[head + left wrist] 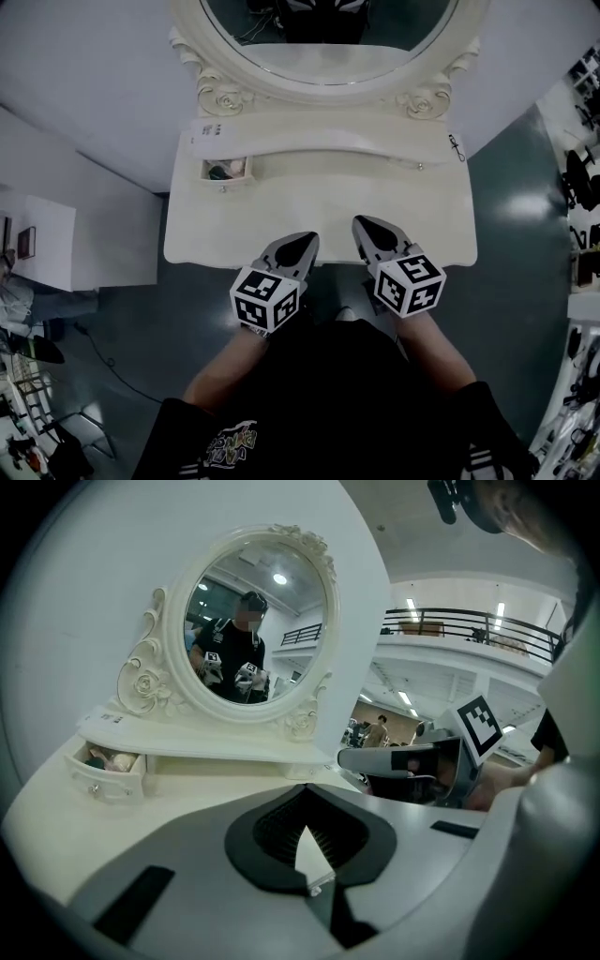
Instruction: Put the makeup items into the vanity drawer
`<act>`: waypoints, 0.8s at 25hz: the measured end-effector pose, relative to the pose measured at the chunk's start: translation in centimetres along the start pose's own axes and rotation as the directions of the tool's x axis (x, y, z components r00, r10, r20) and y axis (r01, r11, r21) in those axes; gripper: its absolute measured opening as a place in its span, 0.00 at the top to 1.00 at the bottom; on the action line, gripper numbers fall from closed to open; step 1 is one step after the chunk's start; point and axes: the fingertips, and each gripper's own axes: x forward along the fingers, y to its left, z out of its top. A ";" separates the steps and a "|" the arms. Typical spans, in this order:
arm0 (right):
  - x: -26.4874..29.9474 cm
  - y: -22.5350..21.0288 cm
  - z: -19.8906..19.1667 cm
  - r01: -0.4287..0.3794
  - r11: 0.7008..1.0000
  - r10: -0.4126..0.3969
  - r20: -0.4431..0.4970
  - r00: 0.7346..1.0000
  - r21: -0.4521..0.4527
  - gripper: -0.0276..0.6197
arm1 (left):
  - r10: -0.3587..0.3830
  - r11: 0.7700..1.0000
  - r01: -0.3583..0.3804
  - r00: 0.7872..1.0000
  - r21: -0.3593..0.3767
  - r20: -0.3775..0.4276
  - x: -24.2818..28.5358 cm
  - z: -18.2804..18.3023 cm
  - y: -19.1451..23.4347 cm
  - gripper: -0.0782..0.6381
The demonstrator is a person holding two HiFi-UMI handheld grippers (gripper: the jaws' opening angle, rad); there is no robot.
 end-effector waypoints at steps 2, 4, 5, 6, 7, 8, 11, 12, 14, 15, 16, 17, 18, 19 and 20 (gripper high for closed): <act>-1.9 -0.4 -0.3 -0.010 1.000 0.010 0.004 1.000 -0.005 0.91 | 0.007 1.000 -0.007 1.000 0.003 0.003 0.2 -0.5 -1.8 0.89; -3.6 -0.6 -0.8 -0.020 1.000 0.020 0.006 1.000 -0.010 0.91 | 0.012 1.000 -0.012 1.000 0.003 0.004 0.3 -1.1 -3.3 0.89; -4.3 -0.6 -1.1 -0.026 1.000 0.026 0.006 1.000 -0.012 0.91 | 0.015 1.000 -0.015 1.000 0.002 0.004 0.2 -1.4 -4.1 0.89; -5.1 -0.7 -1.4 -0.032 0.999 0.032 0.006 0.999 -0.014 0.91 | 0.018 1.000 -0.018 1.000 0.001 0.005 0.2 -1.7 -4.8 0.89; -5.8 -0.7 -1.7 -0.038 0.999 0.038 0.007 0.999 -0.016 0.91 | 0.022 1.000 -0.022 1.000 0.001 0.005 0.2 -2.0 -5.6 0.89; -6.4 -0.8 -1.9 -0.044 0.999 0.044 0.008 0.999 -0.017 0.91 | 0.026 1.000 -0.026 1.000 0.002 0.005 0.1 -2.3 -6.2 0.89; -8.1 -0.9 -2.7 -0.062 0.998 0.062 0.009 0.998 -0.018 0.91 | 0.039 0.999 -0.039 0.999 0.003 0.003 0.0 -3.2 -8.1 0.89; -8.6 -0.9 -3.1 -0.069 0.997 0.069 0.007 0.998 -0.017 0.91 | 0.043 0.999 -0.043 0.999 0.002 0.002 0.0 -3.6 -8.7 0.89; -9.5 -0.7 -3.8 -0.084 0.996 0.084 0.002 0.996 -0.015 0.91 | 0.052 0.999 -0.052 0.999 0.000 0.000 -0.3 -4.2 -9.6 0.89; -9.8 -0.6 -4.1 -0.092 0.996 0.092 -0.002 0.996 -0.015 0.91 | 0.057 0.998 -0.057 0.998 -0.001 -0.001 -0.4 -4.5 -10.0 0.89; -10.2 -0.5 -4.5 -0.100 0.995 0.100 -0.006 0.995 -0.017 0.91 | 0.062 0.998 -0.062 0.998 -0.003 -0.003 -0.6 -4.9 -10.4 0.89; -10.5 -0.4 -4.9 -0.107 0.994 0.106 -0.010 0.994 -0.018 0.91 | 0.066 0.998 -0.067 0.998 -0.004 -0.005 -0.8 -5.3 -10.7 0.89; -10.7 -0.2 -5.2 -0.113 0.993 0.113 -0.014 0.994 -0.019 0.91 | 0.070 0.998 -0.070 0.998 -0.004 -0.008 -1.0 -5.6 -11.1 0.89; -11.0 -0.1 -5.5 -0.119 0.993 0.119 -0.017 0.993 -0.021 0.91 | 0.074 0.997 -0.074 0.997 -0.004 -0.010 -1.2 -6.0 -11.5 0.89; -11.3 0.1 -5.8 -0.126 0.992 0.126 -0.020 0.992 -0.022 0.91 | 0.078 0.997 -0.078 0.997 -0.005 -0.012 -1.4 -6.3 -11.8 0.89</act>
